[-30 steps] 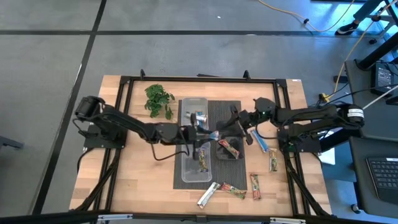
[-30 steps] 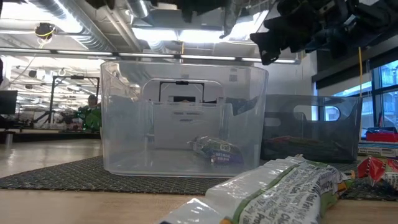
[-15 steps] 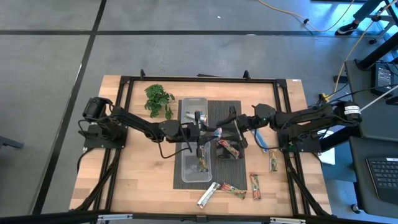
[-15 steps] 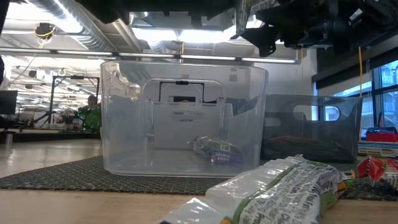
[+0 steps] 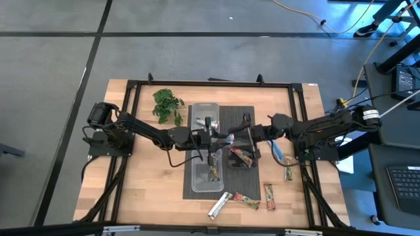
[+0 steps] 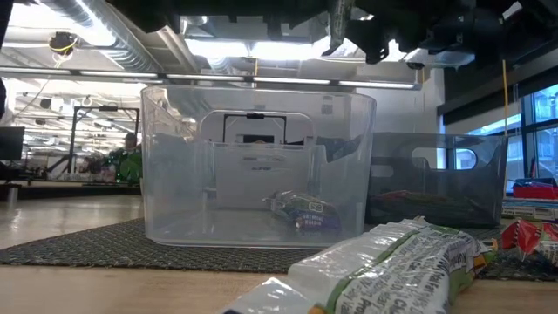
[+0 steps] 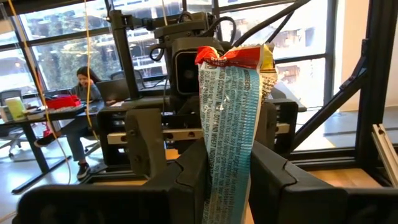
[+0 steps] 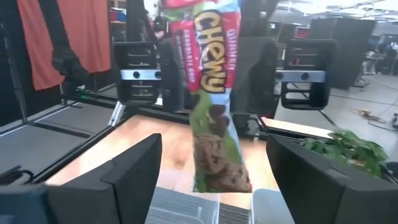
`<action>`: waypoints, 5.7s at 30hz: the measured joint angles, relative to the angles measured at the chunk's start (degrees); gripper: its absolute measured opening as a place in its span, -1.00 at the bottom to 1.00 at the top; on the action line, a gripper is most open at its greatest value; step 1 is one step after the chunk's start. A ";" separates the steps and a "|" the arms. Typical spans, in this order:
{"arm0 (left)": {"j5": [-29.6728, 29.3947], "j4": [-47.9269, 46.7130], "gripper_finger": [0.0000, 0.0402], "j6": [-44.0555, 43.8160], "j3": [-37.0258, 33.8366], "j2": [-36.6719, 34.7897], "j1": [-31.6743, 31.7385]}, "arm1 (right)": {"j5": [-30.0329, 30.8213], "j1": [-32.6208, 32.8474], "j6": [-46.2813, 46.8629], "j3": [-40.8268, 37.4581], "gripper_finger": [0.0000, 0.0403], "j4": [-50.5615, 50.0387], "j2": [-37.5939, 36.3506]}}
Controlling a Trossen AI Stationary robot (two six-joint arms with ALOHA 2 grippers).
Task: Pick and place Granola Bars by type
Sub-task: Put the red granola bar into the black bin, then put the blue granola bar into the transparent bin
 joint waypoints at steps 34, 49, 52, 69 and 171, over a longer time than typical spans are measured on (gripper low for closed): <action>-0.10 0.04 -0.57 2.02 0.00 -0.04 0.11 | 3.03 0.65 0.71 4.87 -0.22 3.89 10.34; -0.92 -1.65 -0.38 0.04 0.00 -0.09 0.11 | 3.04 0.63 2.06 4.87 -0.39 3.18 10.34; -1.08 -1.69 -0.22 0.04 0.00 -0.09 0.11 | 3.04 0.63 2.05 4.87 -0.39 3.15 10.34; -21.72 -4.41 0.01 11.78 -0.02 -0.74 -4.60 | 3.24 0.62 8.51 4.83 -0.39 -18.12 1.03; -26.43 -3.71 -0.02 14.91 -0.02 -0.74 -6.01 | 17.24 -0.16 57.65 0.24 0.06 -91.64 -12.27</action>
